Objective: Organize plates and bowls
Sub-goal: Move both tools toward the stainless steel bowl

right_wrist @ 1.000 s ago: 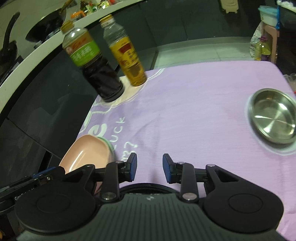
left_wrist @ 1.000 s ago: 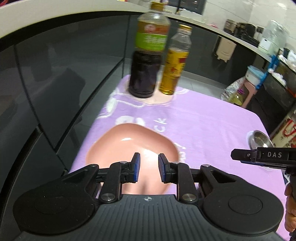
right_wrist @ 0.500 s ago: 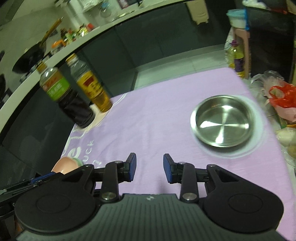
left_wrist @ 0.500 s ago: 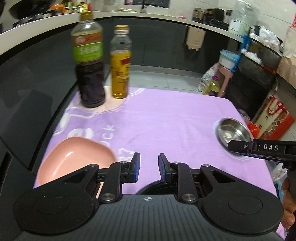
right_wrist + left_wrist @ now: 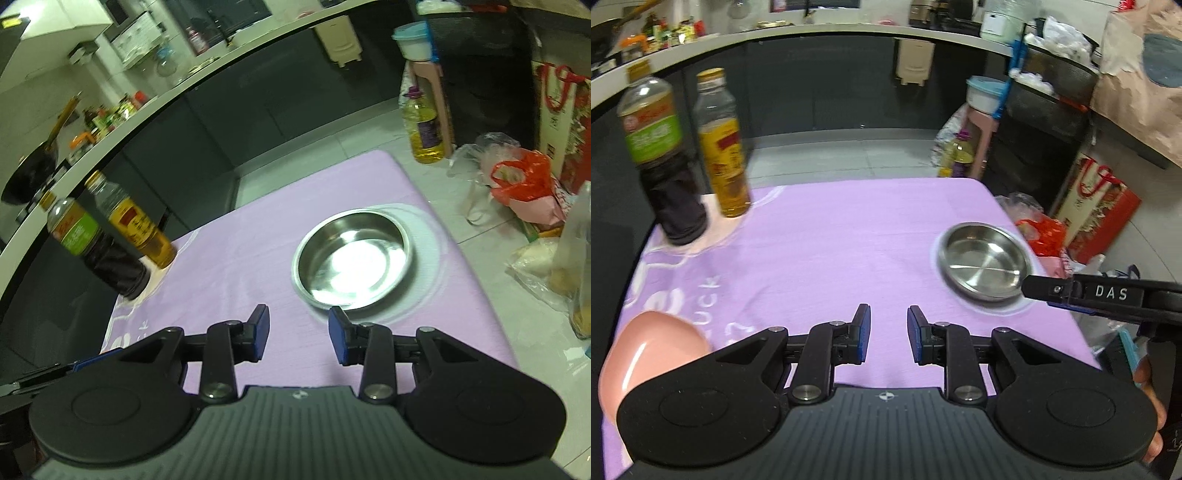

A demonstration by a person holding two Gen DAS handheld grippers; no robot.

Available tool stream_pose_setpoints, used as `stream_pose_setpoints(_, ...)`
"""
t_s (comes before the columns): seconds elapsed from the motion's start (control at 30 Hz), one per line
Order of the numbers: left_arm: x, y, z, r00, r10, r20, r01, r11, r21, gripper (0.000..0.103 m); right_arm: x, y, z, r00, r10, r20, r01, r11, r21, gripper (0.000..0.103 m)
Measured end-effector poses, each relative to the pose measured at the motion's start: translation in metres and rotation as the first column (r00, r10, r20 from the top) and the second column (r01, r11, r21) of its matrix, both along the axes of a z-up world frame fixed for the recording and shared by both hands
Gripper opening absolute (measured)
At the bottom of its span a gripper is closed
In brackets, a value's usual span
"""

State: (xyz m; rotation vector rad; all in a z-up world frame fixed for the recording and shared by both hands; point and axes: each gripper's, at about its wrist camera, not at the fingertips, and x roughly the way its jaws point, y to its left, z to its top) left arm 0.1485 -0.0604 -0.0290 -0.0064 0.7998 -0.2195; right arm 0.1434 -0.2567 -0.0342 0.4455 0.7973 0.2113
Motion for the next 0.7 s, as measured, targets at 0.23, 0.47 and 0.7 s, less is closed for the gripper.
stream_pose_setpoints(0.23,0.016,-0.021,-0.006,0.999,-0.008,-0.049,0.007,1.0,-0.015,0.02,0.0,-0.021,-0.006,0.999,-0.042,-0.009,0.042,0.999,0.02,0.034)
stream_pose_setpoints(0.47,0.027,-0.035,-0.011,0.998,-0.014,-0.067,0.013,1.0,-0.017,0.02,0.002,-0.04,-0.014,0.996,-0.081,-0.024,0.082,0.996,0.038,0.035)
stream_pose_setpoints(0.7,0.041,-0.046,-0.014,0.997,-0.009,-0.071,0.008,1.0,-0.025,0.021,0.005,-0.05,-0.018,0.994,-0.108,-0.034,0.11,0.993,0.049,0.036)
